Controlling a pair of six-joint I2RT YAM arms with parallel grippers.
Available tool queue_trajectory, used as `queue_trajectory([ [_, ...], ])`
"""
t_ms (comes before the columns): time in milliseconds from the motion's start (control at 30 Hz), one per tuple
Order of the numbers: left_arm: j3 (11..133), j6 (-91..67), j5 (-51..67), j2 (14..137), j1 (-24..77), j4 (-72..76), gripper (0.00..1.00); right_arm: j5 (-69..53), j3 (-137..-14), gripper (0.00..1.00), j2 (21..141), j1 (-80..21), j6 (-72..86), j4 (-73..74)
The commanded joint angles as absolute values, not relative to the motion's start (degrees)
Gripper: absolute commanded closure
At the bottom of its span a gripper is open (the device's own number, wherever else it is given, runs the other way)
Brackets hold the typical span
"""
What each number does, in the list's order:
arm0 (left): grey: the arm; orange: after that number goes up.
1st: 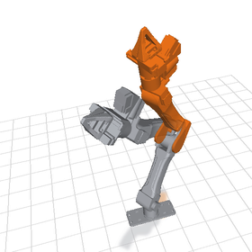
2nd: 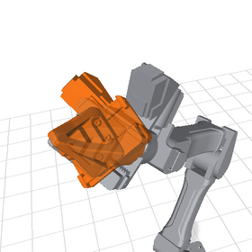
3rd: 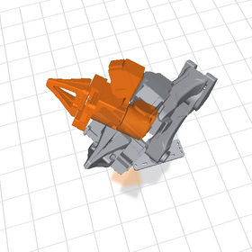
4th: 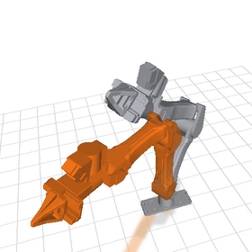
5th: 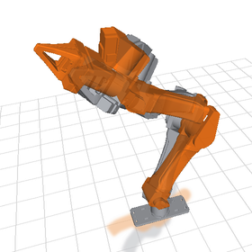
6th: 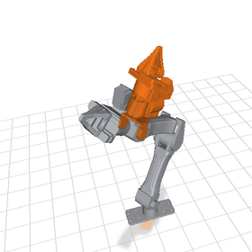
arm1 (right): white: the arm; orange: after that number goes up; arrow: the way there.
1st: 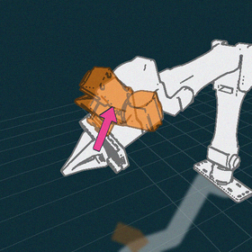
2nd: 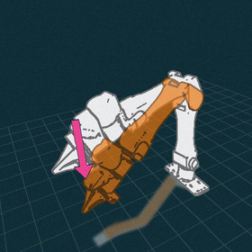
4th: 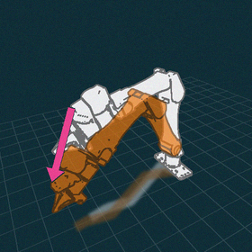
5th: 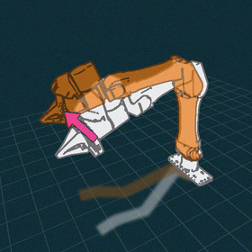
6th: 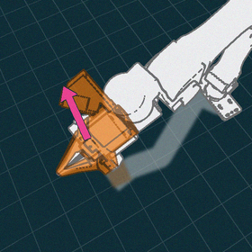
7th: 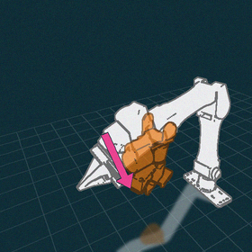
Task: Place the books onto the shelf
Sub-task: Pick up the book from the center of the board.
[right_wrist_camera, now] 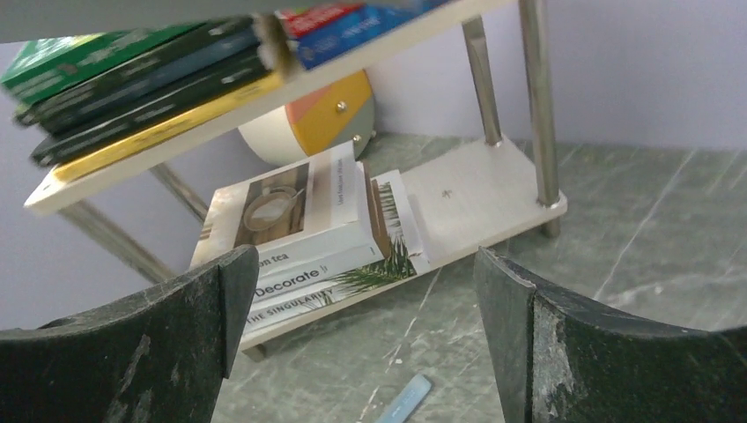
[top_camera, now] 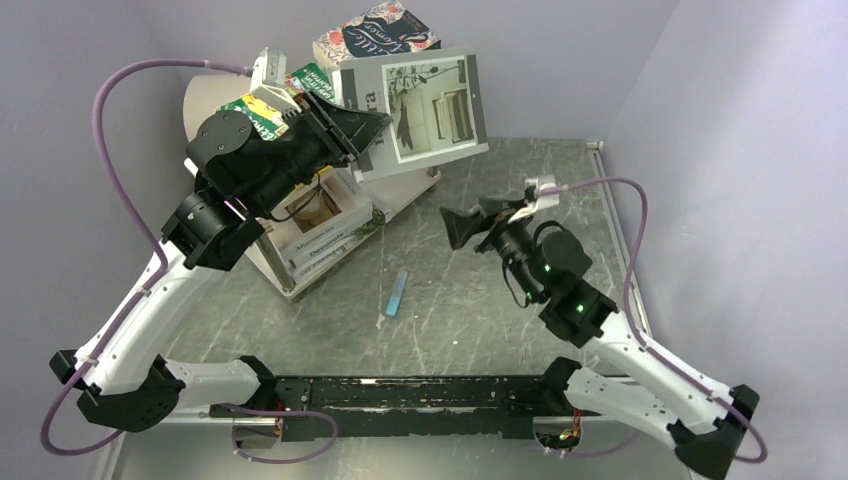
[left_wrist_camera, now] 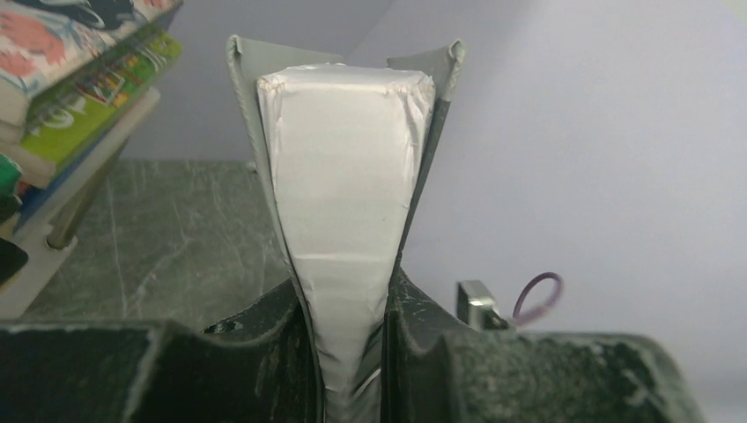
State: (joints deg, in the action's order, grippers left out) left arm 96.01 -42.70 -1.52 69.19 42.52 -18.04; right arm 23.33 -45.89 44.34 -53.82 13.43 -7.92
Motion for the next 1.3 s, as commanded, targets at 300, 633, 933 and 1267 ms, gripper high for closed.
queue_trajectory([
  [300,98.2,-41.6,-7.1,72.9,42.4,-8.8,0.72,-35.0,-35.7,0.03,55.5,-15.8,66.7,-48.1],
  [633,96.4,-44.4,-4.5,71.6,42.3,-8.6,0.72,-25.0,-35.0,0.02,53.5,-14.8,83.2,-54.7],
  [933,94.7,-48.2,-0.1,70.5,42.3,-8.4,0.73,-20.7,-37.5,0.02,55.9,-14.8,87.5,-59.9],
  [1267,91.6,-52.6,4.1,68.9,42.3,-8.4,0.72,-19.1,-40.8,0.11,60.6,-14.8,92.6,-62.5],
])
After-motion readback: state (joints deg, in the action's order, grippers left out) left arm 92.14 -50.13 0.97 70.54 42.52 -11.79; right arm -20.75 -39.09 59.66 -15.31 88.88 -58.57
